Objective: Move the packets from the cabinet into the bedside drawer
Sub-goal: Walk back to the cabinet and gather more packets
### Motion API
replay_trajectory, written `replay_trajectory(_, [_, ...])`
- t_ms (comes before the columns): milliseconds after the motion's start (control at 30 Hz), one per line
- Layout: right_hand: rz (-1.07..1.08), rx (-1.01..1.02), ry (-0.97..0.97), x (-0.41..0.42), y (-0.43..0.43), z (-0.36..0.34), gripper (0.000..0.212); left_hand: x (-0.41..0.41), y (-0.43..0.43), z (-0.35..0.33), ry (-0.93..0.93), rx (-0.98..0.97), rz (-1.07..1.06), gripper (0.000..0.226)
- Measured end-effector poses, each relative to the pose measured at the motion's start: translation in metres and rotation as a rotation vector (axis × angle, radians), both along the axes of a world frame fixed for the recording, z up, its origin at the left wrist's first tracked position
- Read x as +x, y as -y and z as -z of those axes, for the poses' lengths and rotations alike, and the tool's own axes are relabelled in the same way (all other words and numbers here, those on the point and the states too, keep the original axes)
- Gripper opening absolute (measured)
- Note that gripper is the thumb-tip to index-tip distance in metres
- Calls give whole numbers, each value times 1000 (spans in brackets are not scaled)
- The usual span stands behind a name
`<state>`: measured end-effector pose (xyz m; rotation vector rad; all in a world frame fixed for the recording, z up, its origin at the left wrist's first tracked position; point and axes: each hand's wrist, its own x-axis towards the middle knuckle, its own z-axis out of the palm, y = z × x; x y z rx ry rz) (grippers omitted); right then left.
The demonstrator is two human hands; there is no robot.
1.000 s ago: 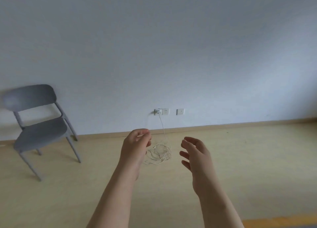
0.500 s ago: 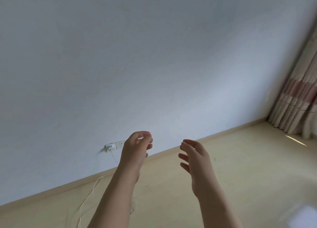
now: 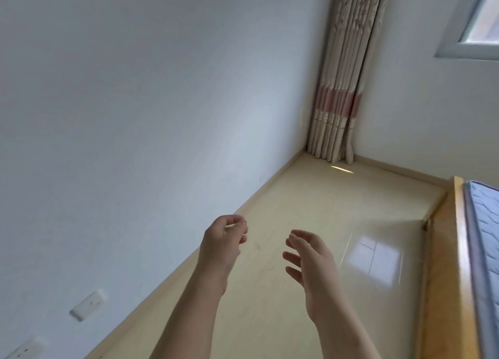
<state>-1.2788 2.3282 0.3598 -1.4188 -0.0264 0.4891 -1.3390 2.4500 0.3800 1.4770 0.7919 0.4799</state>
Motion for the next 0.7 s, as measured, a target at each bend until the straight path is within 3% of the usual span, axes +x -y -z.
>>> replay_trajectory(233, [233, -17, 8, 190, 15, 10, 8, 210, 6, 17, -6, -26, 200, 12])
replay_trajectory(700, [416, -95, -20, 545, 59, 14, 7, 604, 43, 16, 5, -17, 431, 11])
